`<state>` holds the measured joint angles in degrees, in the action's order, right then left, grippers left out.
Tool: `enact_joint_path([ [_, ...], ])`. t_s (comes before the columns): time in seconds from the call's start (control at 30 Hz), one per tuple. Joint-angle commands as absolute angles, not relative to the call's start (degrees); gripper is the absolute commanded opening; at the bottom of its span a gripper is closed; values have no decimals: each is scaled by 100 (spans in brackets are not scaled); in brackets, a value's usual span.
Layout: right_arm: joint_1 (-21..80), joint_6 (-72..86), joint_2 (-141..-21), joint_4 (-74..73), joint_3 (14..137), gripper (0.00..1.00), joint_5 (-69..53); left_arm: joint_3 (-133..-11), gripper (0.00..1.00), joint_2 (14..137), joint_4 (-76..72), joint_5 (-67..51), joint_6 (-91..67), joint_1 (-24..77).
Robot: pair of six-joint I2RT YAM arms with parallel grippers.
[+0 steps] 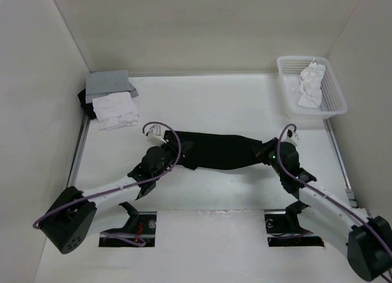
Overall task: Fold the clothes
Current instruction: Fold the tank top
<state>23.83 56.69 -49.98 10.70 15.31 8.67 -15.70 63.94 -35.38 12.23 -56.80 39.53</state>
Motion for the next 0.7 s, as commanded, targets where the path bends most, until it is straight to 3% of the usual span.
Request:
enact_joint_path([
  [0.0, 2780, 5020, -4632, -139, 2432, 1, 1344, -1582, 37, 5803, -3377, 1064, -5502, 3688],
  [0.27, 4538, 4571, -6834, -659, 4734, 2, 1819, -1433, 38, 4370, -2128, 677, -5440, 2432],
  [0.67, 5778, 4245, -11123, -1353, 8733, 7, 1802, -1187, 38, 3472, -1635, -281, -5528, 1051],
])
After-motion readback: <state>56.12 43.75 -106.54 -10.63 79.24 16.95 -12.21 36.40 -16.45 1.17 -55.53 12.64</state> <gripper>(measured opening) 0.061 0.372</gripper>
